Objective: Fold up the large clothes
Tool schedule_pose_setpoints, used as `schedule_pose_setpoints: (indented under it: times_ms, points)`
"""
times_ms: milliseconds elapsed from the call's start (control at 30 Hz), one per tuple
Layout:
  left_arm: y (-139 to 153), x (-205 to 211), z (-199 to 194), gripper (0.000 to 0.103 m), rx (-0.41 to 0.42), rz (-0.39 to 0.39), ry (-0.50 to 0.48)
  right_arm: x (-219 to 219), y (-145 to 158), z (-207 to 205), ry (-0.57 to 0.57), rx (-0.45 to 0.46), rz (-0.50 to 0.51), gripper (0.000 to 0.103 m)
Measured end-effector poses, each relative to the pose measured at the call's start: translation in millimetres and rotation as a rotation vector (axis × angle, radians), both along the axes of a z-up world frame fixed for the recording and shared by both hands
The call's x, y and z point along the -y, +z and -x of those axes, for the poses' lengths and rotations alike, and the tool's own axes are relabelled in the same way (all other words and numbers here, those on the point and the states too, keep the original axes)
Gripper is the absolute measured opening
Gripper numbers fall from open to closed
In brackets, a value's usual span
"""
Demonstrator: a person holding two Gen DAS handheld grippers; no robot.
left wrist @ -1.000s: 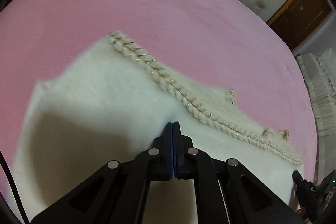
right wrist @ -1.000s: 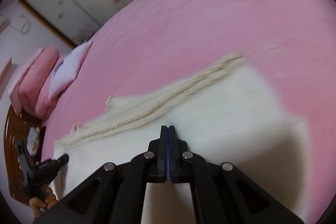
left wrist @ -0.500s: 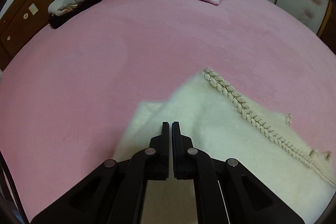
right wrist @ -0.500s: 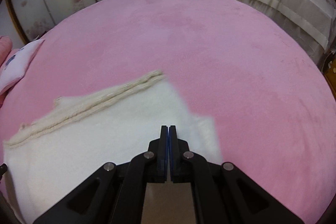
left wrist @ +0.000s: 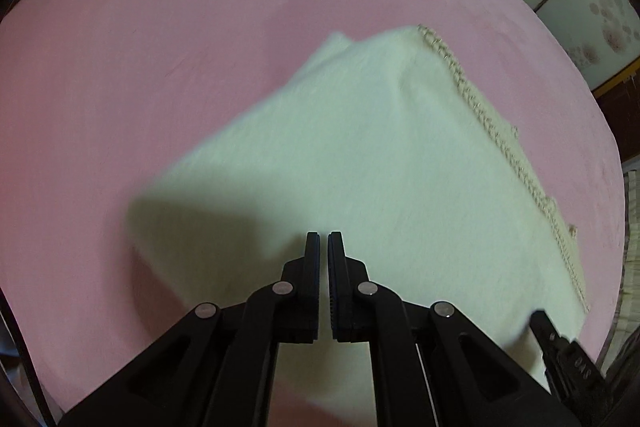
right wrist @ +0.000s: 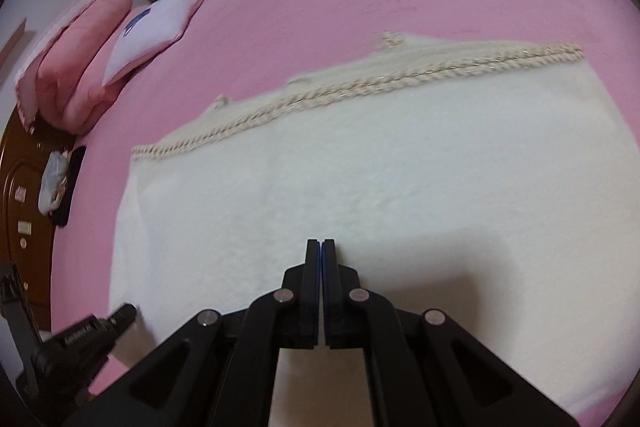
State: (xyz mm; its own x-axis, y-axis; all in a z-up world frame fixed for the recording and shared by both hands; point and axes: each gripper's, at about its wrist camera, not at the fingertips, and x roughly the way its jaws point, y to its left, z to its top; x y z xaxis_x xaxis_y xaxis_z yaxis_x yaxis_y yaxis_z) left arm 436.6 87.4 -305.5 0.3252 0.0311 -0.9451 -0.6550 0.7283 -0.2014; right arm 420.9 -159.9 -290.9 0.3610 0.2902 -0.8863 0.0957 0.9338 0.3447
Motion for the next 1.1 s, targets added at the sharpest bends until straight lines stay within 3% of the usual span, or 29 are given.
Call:
schedule_pose_setpoints:
  times_ms: [267, 333, 400, 467, 567, 667, 933, 1100]
  points:
    - [-11.5, 5.2, 58.7, 0.005, -0.049, 0.052, 0.021, -26.1, -18.8, 0.1, 0.083, -0.06, 0.147, 0.0]
    - [-18.3, -4.2, 78.2, 0.013, -0.062, 0.08, 0.033, -33.9, -22.6, -2.1, 0.104, -0.053, 0.195, 0.0]
    - [-21.1, -5.5, 86.8, 0.039, -0.073, 0.098, 0.066, -46.0, -25.6, -6.7, 0.159, -0.034, 0.265, 0.0]
    - [-23.5, -6.4, 94.2, 0.042, -0.075, 0.11, 0.085, -50.2, -30.6, -12.2, 0.191, -0.043, 0.288, 0.0]
    - [-27.0, -6.4, 98.1, 0.043, -0.105, 0.112, 0.077, -47.5, -33.1, -21.4, 0.209, -0.093, 0.257, 0.0]
    - [-32.0, -6.4, 96.4, 0.058, -0.124, 0.103, 0.07, -43.4, -34.0, -29.6, 0.229, -0.124, 0.216, 0.0]
    - [-48.7, -7.1, 79.8, 0.076, -0.159, 0.046, -0.006, -29.7, -34.8, -33.3, 0.216, -0.119, 0.151, 0.0]
    - [-59.9, -14.7, 74.7, 0.08, -0.147, 0.075, -0.054, -8.5, -33.0, -14.5, 0.182, -0.086, 0.136, 0.0]
